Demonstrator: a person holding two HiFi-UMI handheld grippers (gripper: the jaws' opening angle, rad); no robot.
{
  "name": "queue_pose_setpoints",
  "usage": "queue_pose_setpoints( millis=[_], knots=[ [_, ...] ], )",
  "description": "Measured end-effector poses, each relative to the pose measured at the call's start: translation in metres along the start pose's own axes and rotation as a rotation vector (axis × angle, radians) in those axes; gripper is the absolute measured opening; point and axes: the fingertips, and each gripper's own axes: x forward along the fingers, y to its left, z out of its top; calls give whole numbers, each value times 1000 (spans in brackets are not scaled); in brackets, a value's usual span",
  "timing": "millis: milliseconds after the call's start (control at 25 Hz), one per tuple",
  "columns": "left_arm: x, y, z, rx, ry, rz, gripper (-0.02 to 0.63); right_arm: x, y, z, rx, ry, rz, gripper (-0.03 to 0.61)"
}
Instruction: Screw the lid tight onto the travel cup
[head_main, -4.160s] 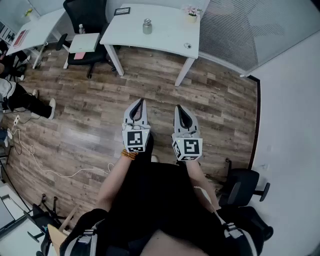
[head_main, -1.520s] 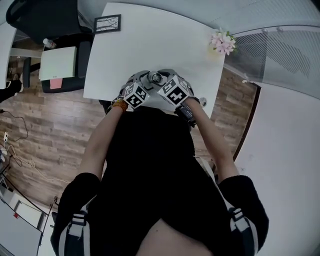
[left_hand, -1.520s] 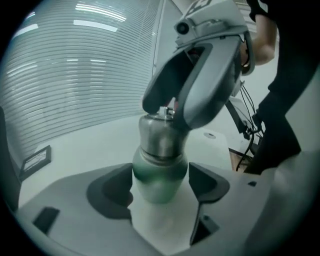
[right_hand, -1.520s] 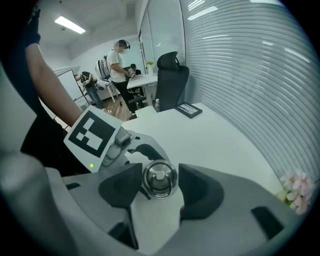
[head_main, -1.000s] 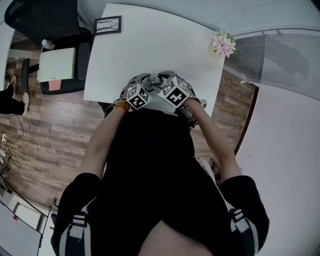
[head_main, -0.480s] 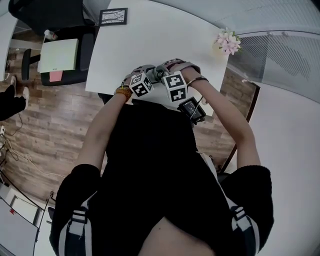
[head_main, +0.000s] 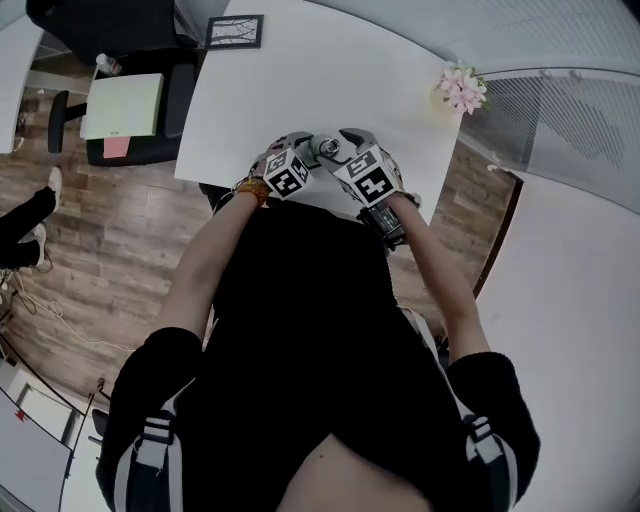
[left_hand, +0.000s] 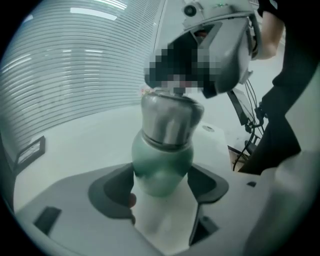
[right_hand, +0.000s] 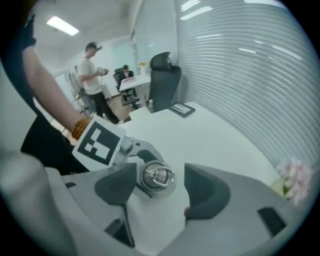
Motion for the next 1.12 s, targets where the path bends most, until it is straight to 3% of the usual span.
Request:
queue_pose_setpoints(
  millis=[120,360,600,840,960,1040,1120],
  knots=[
    [0,1,-2,-31,1,36,342,4,3,-8,172,-11,-21,304],
    [0,1,-2,-65,27,65,342,15,2,-7,118,21,-58,275],
    [0,0,-7,60,74,-6,336,17,12,-6,-177,98,54,253],
    [-1,1,-10,207,138,-130,331,19,26,-12,-705,213,198,253],
    [-1,1,-11,291,188,-167,327,19,30,-17,-962,289,218,253],
    [0,2,-12,318,201,-157,324,19,31,-19,-1042,313,211,253],
    [-1,1,-12,291,193,-135,322,17,31,-19,-979,273,201,255]
  ],
)
